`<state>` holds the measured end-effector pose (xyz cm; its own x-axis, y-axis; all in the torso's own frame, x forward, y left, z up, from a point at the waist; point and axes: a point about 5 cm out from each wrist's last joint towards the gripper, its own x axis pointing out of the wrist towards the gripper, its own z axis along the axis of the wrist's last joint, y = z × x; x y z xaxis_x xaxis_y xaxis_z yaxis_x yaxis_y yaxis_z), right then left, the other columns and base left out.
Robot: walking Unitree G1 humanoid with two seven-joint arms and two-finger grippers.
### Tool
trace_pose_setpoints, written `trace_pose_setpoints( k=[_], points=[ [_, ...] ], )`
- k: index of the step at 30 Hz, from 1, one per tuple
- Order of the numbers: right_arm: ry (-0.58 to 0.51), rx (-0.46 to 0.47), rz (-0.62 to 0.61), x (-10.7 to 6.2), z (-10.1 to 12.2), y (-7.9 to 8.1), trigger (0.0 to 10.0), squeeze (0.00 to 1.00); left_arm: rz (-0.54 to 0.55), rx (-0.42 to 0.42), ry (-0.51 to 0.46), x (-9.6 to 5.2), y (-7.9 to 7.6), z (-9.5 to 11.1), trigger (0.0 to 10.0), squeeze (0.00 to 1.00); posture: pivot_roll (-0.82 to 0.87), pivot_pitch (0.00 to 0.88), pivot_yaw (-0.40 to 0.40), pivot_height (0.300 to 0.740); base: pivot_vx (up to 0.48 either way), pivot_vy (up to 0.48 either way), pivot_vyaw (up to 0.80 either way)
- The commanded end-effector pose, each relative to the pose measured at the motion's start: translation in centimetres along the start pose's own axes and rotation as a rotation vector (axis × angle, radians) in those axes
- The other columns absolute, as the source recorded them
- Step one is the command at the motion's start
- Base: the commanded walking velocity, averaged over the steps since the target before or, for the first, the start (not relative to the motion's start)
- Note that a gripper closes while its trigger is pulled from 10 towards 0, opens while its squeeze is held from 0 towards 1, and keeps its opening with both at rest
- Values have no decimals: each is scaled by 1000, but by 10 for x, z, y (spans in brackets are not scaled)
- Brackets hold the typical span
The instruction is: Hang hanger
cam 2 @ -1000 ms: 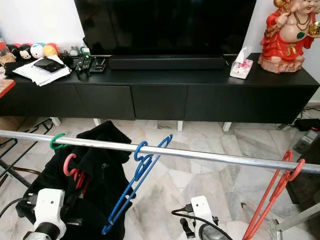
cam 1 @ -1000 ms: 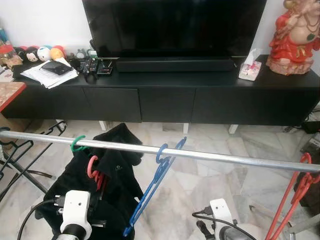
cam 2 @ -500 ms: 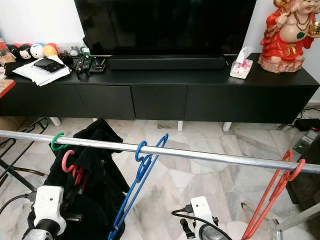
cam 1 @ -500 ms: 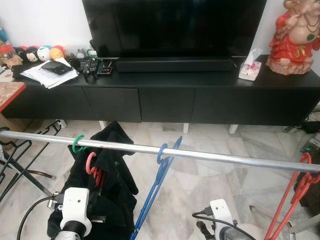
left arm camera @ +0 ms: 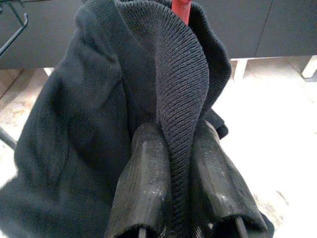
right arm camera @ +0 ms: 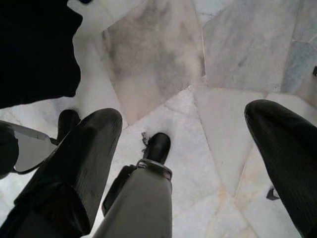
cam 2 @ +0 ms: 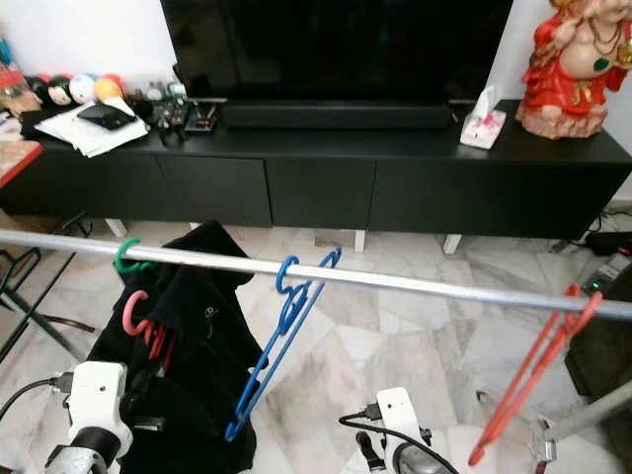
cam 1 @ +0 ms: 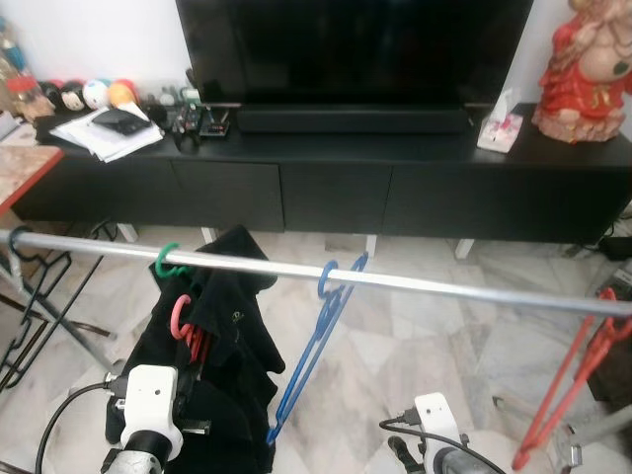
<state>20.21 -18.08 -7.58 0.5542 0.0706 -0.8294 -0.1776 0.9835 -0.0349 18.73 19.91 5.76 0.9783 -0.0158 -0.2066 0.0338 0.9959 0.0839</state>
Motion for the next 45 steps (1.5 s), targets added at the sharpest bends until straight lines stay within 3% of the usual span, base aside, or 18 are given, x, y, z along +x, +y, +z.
trace_pose_setpoints(
  k=[1,37,45],
  points=[
    [7,3,6,0,-2,2,10000,0,2,12,-38,2,0,6,10000,0,-20,0,39,740,-304,0,0],
    [4,6,7,0,0,3,10000,0,3,10,-46,3,0,9,10000,0,-16,0,35,740,-293,0,0],
    [4,5,9,0,0,3,10000,0,5,20,-31,2,-1,8,10000,0,-12,0,35,740,0,0,0]
  ],
)
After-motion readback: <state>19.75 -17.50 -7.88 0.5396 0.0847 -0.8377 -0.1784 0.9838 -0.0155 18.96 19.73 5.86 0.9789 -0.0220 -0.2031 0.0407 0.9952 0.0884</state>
